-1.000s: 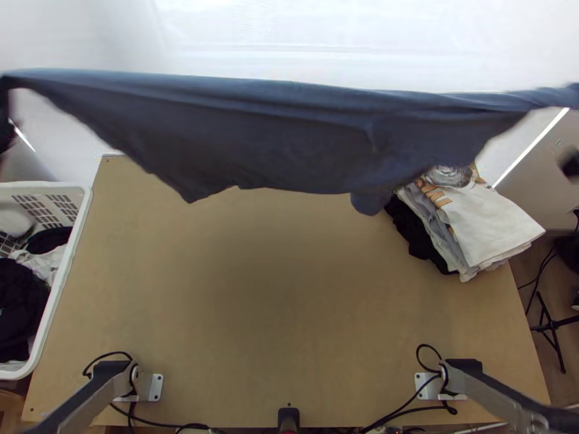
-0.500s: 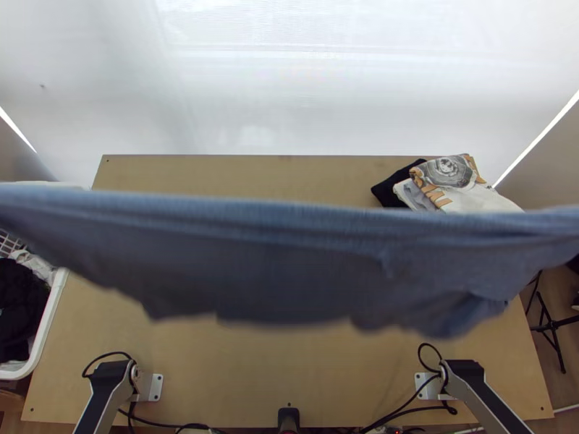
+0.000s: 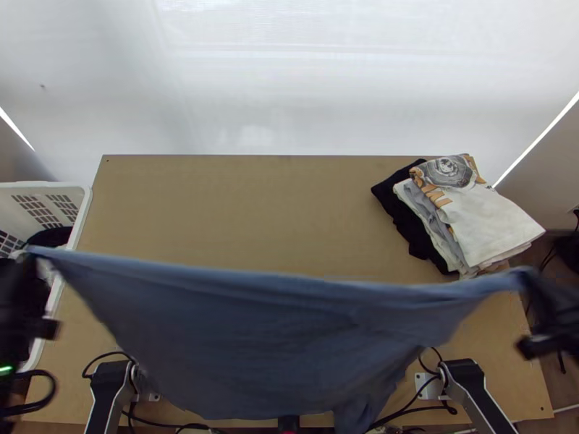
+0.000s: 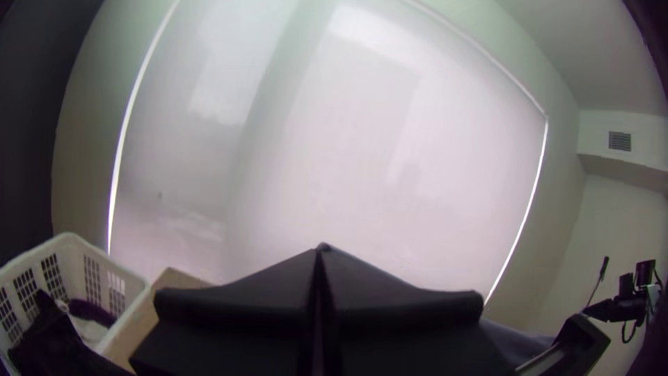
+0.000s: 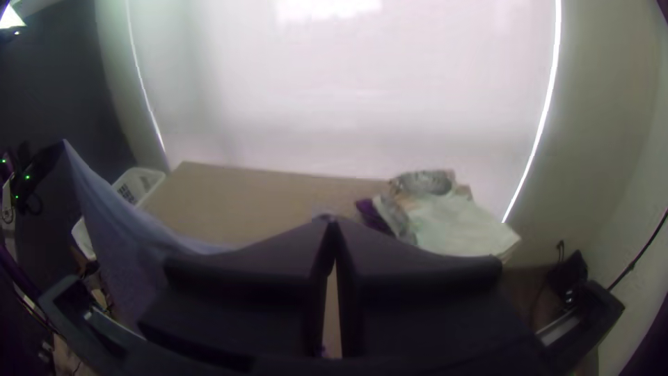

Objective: Fold the t-shirt

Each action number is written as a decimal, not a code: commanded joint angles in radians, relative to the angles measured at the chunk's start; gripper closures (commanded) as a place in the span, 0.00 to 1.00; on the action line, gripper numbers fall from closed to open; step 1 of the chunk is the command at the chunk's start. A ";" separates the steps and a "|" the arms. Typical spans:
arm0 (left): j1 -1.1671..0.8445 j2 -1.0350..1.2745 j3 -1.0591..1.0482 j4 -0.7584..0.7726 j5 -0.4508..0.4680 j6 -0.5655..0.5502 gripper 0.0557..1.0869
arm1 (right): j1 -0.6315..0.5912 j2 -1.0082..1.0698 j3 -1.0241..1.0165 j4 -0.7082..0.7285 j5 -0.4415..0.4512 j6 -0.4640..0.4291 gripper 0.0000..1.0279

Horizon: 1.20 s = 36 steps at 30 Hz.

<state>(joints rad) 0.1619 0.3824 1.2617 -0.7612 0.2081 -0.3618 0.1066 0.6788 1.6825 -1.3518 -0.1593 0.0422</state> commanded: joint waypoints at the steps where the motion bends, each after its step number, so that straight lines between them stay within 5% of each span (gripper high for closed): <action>1: -0.001 -0.135 -0.335 -0.063 0.111 0.070 0.97 | 0.059 -0.107 -0.397 0.031 -0.003 0.019 0.97; 8: -0.027 -0.116 -0.593 0.126 0.116 0.113 0.97 | 0.107 -0.028 -0.555 0.253 -0.002 0.018 0.97; 17: -0.107 0.211 -0.653 0.473 0.043 0.162 0.97 | 0.105 0.245 -0.558 0.546 0.000 -0.015 0.97; 26: -0.188 0.678 -0.521 0.717 -0.003 0.178 0.97 | 0.104 0.601 -0.428 0.703 0.000 -0.008 0.97; 36: -0.239 1.148 -0.254 0.775 -0.038 0.188 0.97 | 0.085 0.952 -0.210 0.740 0.001 -0.034 0.97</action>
<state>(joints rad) -0.0593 1.2266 0.8490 -0.0288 0.1864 -0.1852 0.2001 1.4044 1.3445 -0.6426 -0.1577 0.0250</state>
